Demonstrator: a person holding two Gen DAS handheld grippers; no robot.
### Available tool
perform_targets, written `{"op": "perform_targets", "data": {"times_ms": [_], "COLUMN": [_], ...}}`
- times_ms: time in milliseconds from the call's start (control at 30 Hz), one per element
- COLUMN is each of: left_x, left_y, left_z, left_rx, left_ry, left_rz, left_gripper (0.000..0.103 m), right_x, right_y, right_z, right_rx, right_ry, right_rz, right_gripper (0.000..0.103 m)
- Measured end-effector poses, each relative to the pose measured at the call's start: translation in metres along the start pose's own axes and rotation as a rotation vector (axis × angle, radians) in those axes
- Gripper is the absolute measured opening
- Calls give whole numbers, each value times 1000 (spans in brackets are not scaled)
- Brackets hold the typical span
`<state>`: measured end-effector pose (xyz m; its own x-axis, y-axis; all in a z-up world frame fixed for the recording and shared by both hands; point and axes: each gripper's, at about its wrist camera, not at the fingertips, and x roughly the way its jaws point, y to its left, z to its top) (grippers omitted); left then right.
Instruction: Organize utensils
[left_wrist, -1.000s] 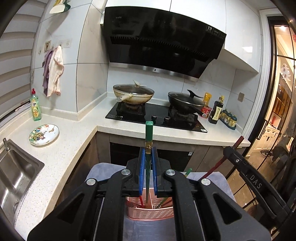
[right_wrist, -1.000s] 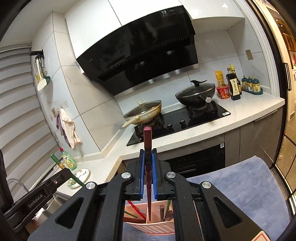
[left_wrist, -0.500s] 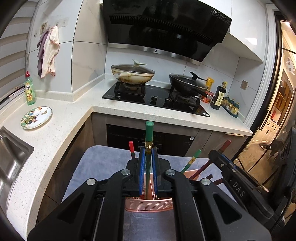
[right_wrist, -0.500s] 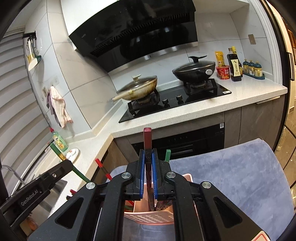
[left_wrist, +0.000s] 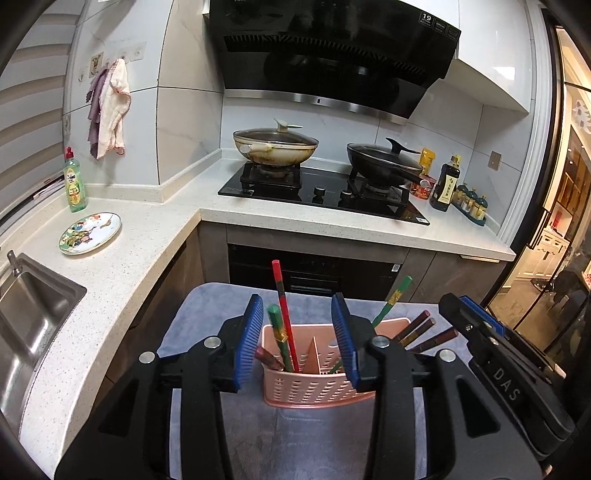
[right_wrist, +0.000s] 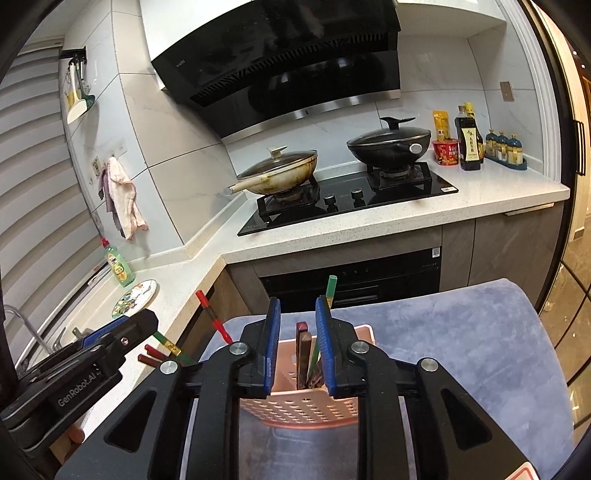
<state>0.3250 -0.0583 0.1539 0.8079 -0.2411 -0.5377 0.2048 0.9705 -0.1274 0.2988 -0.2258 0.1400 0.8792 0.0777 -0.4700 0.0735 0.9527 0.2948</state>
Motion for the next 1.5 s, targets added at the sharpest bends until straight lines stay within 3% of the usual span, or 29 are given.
{"op": "perform_targets", "data": {"times_ms": [133, 300, 433, 600, 833, 967, 1500], "left_x": [-11, -26, -41, -55, -67, -72, -72], "left_y": [-3, -8, -11, -13, -11, -12, -19], "left_z": [-4, -11, -18, -30, -49, -60, -99], "left_rx": [8, 27, 34, 53, 53, 63, 67], "left_ry": [-17, -32, -49, -38, -18, -14, 45], "left_rz": [19, 41, 70, 98, 134, 164, 184], "left_gripper": [46, 46, 60, 63, 74, 84, 91], "right_x": [-14, -34, -53, -71, -91, -97, -106], "right_y": [5, 9, 11, 9, 7, 4, -7], "right_z": [-4, -12, -21, -35, -56, -66, -96], "right_rx": [-24, -49, -75, -93, -133, -127, -138], "right_ry": [-11, -12, -14, 3, 18, 38, 82], "right_rz": [1, -4, -17, -28, -79, -84, -161], "right_gripper": [27, 29, 39, 42, 51, 63, 78]}}
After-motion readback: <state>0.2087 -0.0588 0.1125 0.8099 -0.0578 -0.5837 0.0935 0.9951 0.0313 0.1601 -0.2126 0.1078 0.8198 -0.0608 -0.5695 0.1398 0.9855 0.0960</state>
